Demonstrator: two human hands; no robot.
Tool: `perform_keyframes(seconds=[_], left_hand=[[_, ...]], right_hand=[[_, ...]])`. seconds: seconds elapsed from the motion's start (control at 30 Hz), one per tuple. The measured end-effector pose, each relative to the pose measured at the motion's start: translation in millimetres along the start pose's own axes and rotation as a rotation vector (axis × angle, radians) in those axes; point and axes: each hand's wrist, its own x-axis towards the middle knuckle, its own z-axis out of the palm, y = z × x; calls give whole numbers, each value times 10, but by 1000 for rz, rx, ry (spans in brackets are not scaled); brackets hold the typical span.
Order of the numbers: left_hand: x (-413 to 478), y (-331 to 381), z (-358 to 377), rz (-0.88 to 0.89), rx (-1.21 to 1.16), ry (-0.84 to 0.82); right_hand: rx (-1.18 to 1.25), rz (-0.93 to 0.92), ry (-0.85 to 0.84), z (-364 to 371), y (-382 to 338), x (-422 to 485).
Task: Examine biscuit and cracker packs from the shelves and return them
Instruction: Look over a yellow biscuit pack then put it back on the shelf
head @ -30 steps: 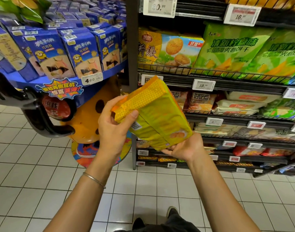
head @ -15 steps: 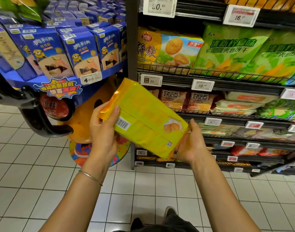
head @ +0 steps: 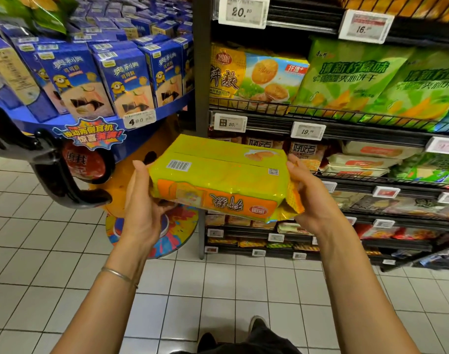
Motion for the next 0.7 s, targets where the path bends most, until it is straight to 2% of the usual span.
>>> perform_keyframes(seconds=[0.17,0.33,0.43,0.53,0.7], left_hand=[[-110,101,71,185,11,-131],[-124,72,105,355,168,-264],[-94,-14,112,428,289,-253],[-34,-36,95,459,329,-178],[20,-76,158,377,156,-1]], right_hand=[[103,92,-89,39,-29,-53],[229,132,-112,138,3,-100],[287,148,-121,123,1,-113],[227,199,-160,49,-38,-109],[27,171,-154,-71,-59,-108]])
